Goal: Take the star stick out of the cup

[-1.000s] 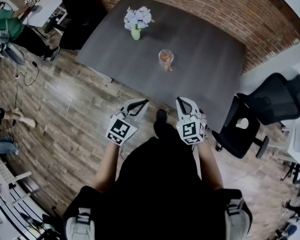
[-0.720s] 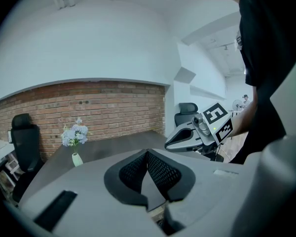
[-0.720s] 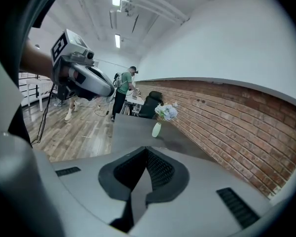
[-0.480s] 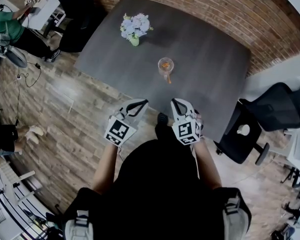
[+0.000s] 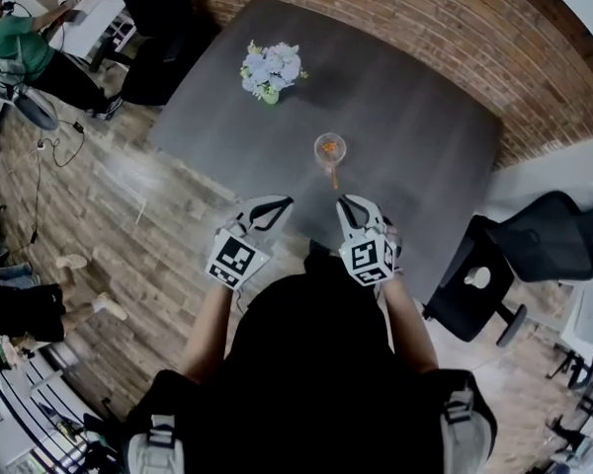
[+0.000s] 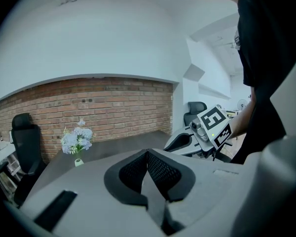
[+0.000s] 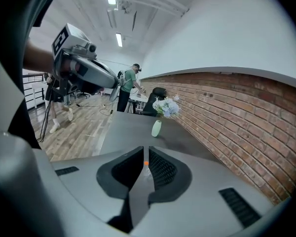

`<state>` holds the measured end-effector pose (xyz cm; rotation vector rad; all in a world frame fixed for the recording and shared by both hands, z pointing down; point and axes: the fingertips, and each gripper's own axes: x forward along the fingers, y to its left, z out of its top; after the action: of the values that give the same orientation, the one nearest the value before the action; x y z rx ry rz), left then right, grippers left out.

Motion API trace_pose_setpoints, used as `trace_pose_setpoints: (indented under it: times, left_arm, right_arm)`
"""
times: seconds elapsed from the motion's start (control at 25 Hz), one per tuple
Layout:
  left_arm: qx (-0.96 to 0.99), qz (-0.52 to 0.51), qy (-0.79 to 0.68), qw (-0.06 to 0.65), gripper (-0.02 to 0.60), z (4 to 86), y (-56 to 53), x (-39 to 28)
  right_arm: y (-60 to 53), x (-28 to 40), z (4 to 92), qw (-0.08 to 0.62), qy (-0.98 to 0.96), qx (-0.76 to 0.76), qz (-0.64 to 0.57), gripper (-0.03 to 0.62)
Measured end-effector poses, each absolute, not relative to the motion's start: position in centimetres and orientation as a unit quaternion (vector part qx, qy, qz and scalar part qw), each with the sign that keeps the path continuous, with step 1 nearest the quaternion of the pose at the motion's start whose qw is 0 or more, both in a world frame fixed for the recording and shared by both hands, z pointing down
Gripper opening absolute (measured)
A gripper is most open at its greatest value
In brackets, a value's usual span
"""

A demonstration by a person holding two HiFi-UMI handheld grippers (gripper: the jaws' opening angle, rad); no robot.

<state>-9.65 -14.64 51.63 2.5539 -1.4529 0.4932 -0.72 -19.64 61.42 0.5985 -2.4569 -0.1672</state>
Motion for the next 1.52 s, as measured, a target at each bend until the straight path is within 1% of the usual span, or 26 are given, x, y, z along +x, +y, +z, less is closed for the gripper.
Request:
trace_pose_setpoints:
  times: [0.36, 0.64, 0.84, 1.0, 1.12, 1.24, 1.4, 1.52]
  left_arm:
    - [0.852, 0.171, -0.488, 0.081, 0.003, 52.1, -17.7, -10.6]
    - [0.862, 0.165, -0.471, 0.09, 0.003, 53.1, -18.6, -12.1]
    - [0.881, 0.17, -0.432, 0.089, 0.003, 53.4, -19.6, -13.0]
    - [0.896, 0.175, -0.401, 0.079, 0.003, 52.6, -20.5, -15.2]
    - [0.905, 0.178, -0.382, 0.061, 0.003, 51.9, -21.5, -16.2]
    - [0.913, 0.181, -0.36, 0.06, 0.003, 51.9, -22.0, -16.3]
    - [0.92, 0.186, -0.338, 0.065, 0.003, 52.4, -22.1, -16.3]
    - [0.924, 0.188, -0.328, 0.056, 0.003, 52.4, -22.3, -16.3]
  right_arm:
    - [-22.3, -1.6, 62.5, 0.304, -0.927, 0.21, -0.064, 0.044]
    - [-22.8, -2.3, 63.4, 0.318, -0.919, 0.229, -0.05, 0.049]
    - [-23.7, -2.6, 64.0, 0.327, -0.903, 0.276, -0.039, 0.049]
    - [-23.6, -3.3, 63.9, 0.331, -0.887, 0.322, -0.018, 0.049]
    - [-23.6, -4.0, 64.0, 0.341, -0.878, 0.334, -0.032, 0.051]
    - [-23.6, -4.0, 64.7, 0.36, -0.865, 0.346, -0.045, 0.051]
    - [-23.3, -3.8, 65.8, 0.381, -0.851, 0.36, -0.035, 0.052]
    - [-23.3, -3.5, 66.9, 0.392, -0.843, 0.367, -0.03, 0.054]
